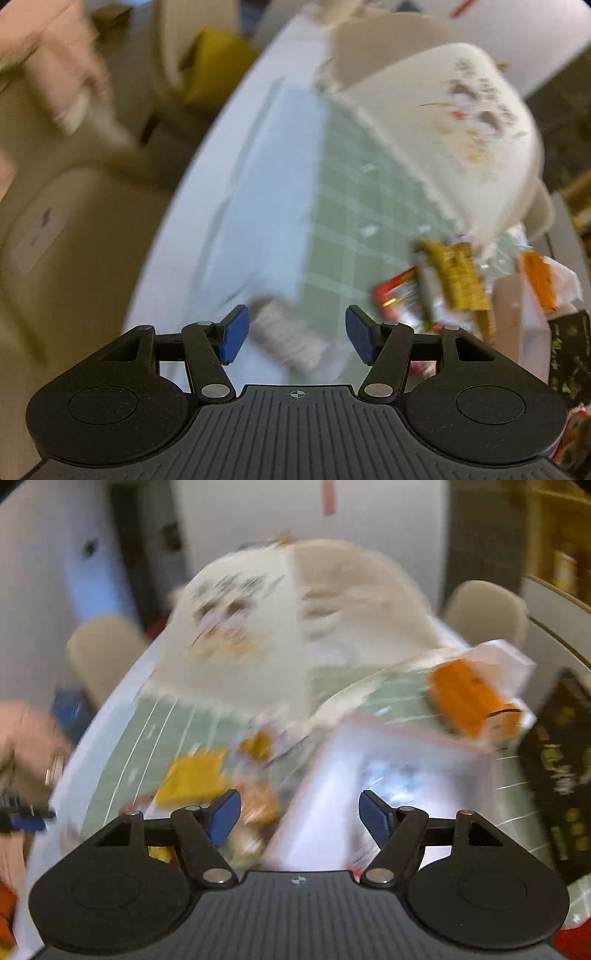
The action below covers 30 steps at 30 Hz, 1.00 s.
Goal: Organize snacks
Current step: 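Carry both bags into the pink box and open both tools, then grasp the brown cookie packet with the left tool while the right tool grasps a yellow packet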
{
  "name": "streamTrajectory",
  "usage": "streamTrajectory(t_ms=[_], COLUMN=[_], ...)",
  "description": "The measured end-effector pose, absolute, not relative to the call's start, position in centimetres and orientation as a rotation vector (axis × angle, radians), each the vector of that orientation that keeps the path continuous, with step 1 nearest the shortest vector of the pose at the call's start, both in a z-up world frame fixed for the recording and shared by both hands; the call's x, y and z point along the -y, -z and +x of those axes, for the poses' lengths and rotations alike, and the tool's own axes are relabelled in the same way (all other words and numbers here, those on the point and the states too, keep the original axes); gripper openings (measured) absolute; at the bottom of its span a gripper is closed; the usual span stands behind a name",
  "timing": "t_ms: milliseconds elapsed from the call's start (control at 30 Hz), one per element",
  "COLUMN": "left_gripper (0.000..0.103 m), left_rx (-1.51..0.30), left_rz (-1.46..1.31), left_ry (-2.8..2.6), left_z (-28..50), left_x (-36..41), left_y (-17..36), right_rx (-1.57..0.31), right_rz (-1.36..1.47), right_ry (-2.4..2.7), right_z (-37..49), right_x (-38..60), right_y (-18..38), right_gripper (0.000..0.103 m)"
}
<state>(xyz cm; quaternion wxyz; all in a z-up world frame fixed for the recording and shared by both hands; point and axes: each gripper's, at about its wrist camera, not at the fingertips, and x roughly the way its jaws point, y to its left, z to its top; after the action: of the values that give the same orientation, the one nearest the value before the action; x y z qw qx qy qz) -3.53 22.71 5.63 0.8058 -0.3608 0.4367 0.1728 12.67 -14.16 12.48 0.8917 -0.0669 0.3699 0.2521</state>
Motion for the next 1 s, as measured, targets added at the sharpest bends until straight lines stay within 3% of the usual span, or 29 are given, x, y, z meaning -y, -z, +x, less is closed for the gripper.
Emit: streamTrajectory(t_ms=[300, 500, 633, 733, 1000], left_gripper=[0.064, 0.061, 0.058, 0.048, 0.046], left_rx=[-0.953, -0.981, -1.009, -1.022, -1.041], left_rz=[-0.850, -0.583, -0.250, -0.068, -0.206], left_ry=[-0.394, -0.325, -0.165, -0.108, -0.012], left_z=[-1.5, 2.1, 2.4, 1.2, -2.0], left_x=[-23.4, -20.0, -14.8, -12.1, -11.5], left_y=[-3.0, -3.4, -3.1, -2.9, -3.2], right_rx=[-0.896, -0.913, -0.863, -0.870, -0.769], right_rz=[-0.193, -0.254, -0.277, -0.254, -0.253], right_ry=[-0.683, -0.684, -0.683, -0.712, -0.709], right_z=[8.7, 7.2, 7.1, 8.0, 11.4], right_x=[7.9, 7.2, 6.9, 6.5, 3.2], right_y=[-8.2, -7.3, -7.0, -6.7, -8.9], right_gripper=[0.072, 0.072, 0.072, 0.072, 0.074])
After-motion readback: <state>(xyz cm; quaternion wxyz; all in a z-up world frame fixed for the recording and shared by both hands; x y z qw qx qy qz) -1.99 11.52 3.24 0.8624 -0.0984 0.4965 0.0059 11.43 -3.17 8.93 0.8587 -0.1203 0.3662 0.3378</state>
